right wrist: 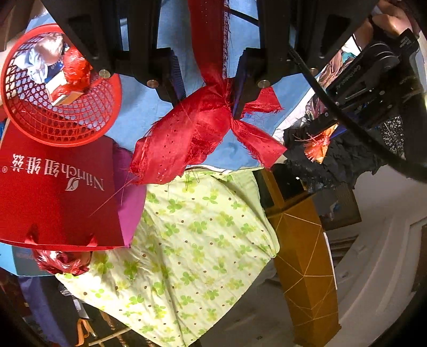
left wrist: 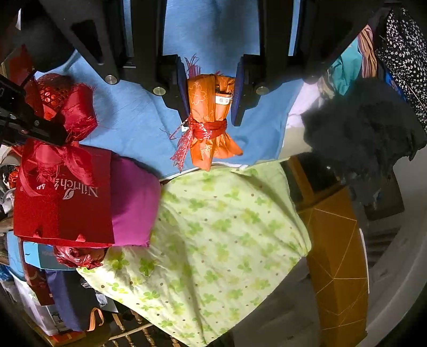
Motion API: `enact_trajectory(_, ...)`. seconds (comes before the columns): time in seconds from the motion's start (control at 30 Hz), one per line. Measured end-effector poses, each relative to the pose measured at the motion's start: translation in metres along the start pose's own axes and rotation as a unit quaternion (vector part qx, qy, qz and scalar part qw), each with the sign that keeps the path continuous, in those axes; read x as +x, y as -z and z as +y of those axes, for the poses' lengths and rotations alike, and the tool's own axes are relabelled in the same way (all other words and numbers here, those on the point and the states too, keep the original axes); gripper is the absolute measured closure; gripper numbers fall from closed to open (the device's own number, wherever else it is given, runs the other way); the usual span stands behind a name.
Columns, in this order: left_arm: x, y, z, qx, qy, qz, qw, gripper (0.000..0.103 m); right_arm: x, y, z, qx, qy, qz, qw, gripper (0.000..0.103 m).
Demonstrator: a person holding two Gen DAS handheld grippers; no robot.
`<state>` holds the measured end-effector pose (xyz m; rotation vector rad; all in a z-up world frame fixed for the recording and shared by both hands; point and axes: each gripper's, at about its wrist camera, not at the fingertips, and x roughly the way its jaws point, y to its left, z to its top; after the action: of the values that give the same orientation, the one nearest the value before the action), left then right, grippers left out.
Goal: Collect trash
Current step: 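Carry the orange candy and red ribbon wrapper over the red basket and release both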
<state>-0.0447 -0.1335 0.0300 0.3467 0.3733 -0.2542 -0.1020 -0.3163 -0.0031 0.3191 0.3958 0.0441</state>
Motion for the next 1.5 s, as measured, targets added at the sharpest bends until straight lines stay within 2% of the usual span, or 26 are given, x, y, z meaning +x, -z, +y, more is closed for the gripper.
enact_trajectory(0.7, -0.013, -0.015, -0.031, 0.026, 0.017, -0.011, 0.9995, 0.072, -0.033, -0.005, -0.026, 0.014, 0.015, -0.029, 0.999, 0.067)
enact_trajectory(1.5, -0.017, -0.033, -0.089, 0.07, 0.049, -0.021, 0.9961, 0.072, -0.063, -0.009, -0.071, 0.049, 0.038, -0.057, 0.996, 0.067)
